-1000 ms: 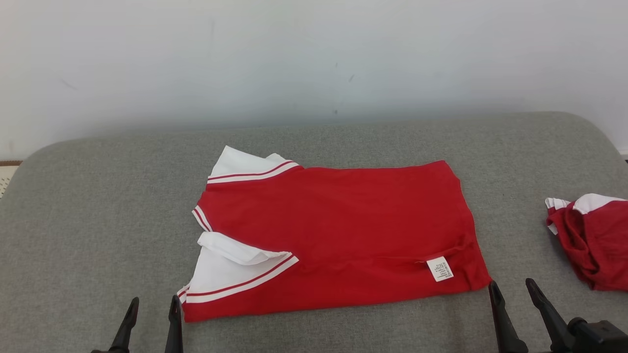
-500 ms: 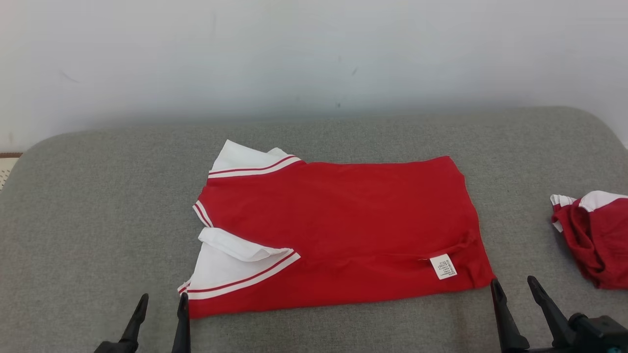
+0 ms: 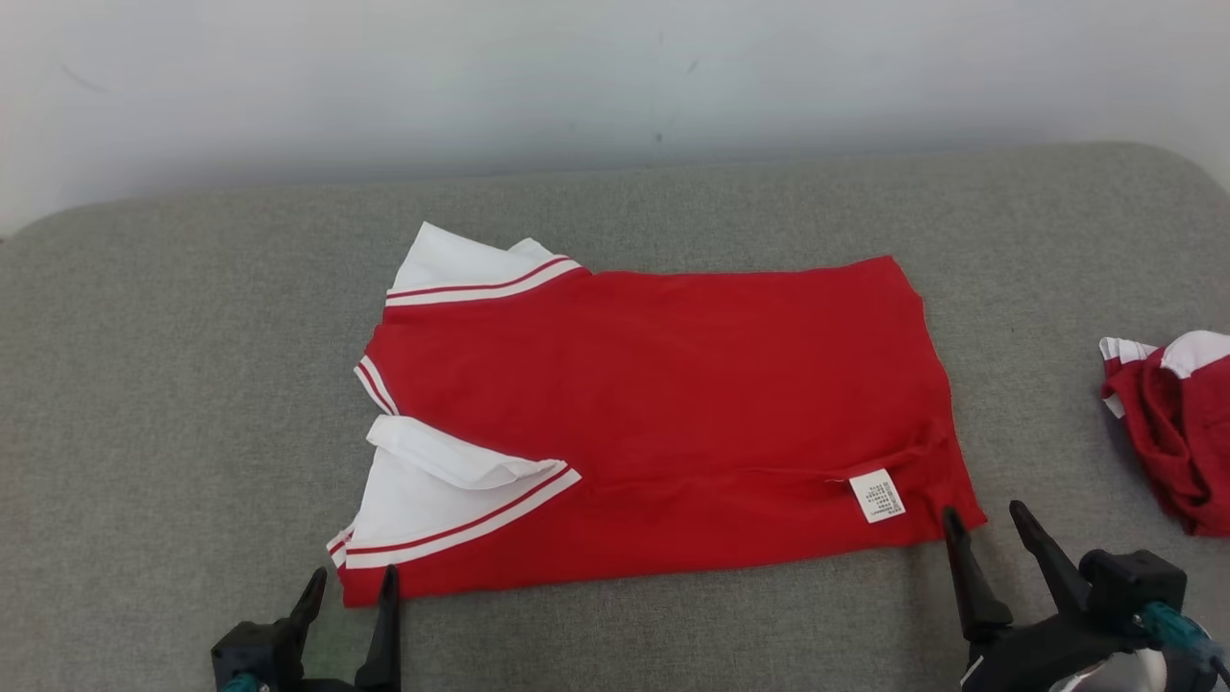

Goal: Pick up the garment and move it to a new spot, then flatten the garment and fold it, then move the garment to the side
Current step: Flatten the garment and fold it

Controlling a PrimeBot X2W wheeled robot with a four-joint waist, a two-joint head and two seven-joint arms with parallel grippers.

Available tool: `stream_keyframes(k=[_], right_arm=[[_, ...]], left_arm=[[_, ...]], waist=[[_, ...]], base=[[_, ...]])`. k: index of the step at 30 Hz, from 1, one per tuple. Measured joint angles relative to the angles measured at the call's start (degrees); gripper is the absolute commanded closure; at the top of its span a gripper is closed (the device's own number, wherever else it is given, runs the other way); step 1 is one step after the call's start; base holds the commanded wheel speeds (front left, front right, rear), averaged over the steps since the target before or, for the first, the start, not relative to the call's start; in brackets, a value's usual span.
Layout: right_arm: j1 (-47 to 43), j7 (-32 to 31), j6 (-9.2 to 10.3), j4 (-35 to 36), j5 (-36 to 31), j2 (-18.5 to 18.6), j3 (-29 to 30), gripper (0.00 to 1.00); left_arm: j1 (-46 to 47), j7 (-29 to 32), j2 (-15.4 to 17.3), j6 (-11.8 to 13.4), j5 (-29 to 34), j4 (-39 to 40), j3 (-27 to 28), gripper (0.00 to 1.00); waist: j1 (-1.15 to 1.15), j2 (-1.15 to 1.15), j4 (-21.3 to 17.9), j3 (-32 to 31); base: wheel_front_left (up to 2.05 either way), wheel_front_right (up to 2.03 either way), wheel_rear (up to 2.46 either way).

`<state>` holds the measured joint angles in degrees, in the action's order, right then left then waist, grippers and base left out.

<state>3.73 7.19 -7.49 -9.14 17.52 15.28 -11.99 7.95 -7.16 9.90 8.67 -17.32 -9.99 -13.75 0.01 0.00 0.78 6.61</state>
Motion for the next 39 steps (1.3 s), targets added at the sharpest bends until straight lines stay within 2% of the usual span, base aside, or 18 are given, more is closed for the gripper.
stream_keyframes(k=[10, 17, 18, 19, 20, 21, 22, 23, 28, 33, 39], right_arm=[[8.1, 2.5, 0.0, -13.0, 2.3, 0.6, -2.6, 0.0], [11.2, 3.6, 0.0, -18.8, 3.3, -0.2, -3.0, 0.0], [11.7, 3.7, 0.0, -19.4, 3.4, -0.3, -3.1, 0.0], [12.0, 3.7, 0.0, -20.1, 4.0, -0.5, -3.1, 0.0], [12.3, 3.6, 0.0, -20.8, 4.3, -0.6, -3.2, 0.31], [12.7, 3.6, -0.01, -21.5, 4.6, -0.7, -3.1, 0.53], [13.0, 3.4, -0.01, -22.0, 5.1, -0.7, -3.1, 0.84], [13.3, 3.4, -0.01, -22.5, 5.6, -0.7, -3.3, 1.0], [13.9, 3.4, -0.02, -23.1, 8.0, -0.5, -4.8, 1.0], [11.7, 2.4, -0.02, -20.4, 10.9, 0.8, -6.0, 1.0], [4.9, -1.2, -0.03, -13.6, 13.0, 2.9, -4.9, 1.0]], left_arm=[[3.4, 1.4, -1.2, -0.7, -2.6, -5.4, 0.6, 0.0], [4.4, 2.7, -1.9, -1.5, -5.4, -7.4, 1.2, 0.0], [4.6, 3.0, -1.9, -1.5, -5.5, -7.5, 1.2, 0.11], [4.7, 3.3, -2.0, -2.1, -6.2, -7.7, 1.5, 0.45], [4.7, 3.6, -2.1, -2.5, -7.3, -7.7, 1.6, 0.74], [4.8, 3.9, -2.2, -2.6, -7.9, -7.9, 1.6, 1.0], [4.8, 4.3, -2.2, -3.2, -8.3, -8.0, 1.7, 1.0], [4.9, 4.8, -2.3, -3.8, -9.1, -8.0, 1.7, 1.0], [4.7, 5.4, -2.9, -5.4, -11.3, -7.4, 1.7, 1.0], [1.9, 6.2, -2.7, -6.4, -13.0, -3.8, 1.9, 1.0], [-4.8, 8.3, -1.0, -5.5, -14.5, 4.6, 2.5, 1.0]], waist=[[0.0, 0.0, 0.3, 4.3], [0.0, 0.0, 0.4, 5.4], [0.0, 0.0, 0.3, 5.5], [0.0, 0.0, 0.3, 5.5], [0.0, 0.0, 0.2, 5.4], [0.0, 0.0, 0.2, 5.4], [0.0, 0.0, 0.2, 5.4], [0.0, 0.0, 0.2, 5.4], [0.0, 0.0, 0.3, 5.2], [0.0, 0.0, 0.4, 4.4], [0.0, 0.0, 1.0, 3.2]], base=[[0.0, 0.0, 0.0], [0.0, 0.0, 0.0], [0.0, 0.0, 0.0], [0.0, 0.0, 0.0], [0.0, 0.0, 0.0], [0.0, 0.0, 0.0], [0.0, 0.0, 0.0], [0.0, 0.0, 0.0], [0.0, 0.0, 0.0], [0.0, 0.0, 0.0], [0.0, 0.0, 0.0]])
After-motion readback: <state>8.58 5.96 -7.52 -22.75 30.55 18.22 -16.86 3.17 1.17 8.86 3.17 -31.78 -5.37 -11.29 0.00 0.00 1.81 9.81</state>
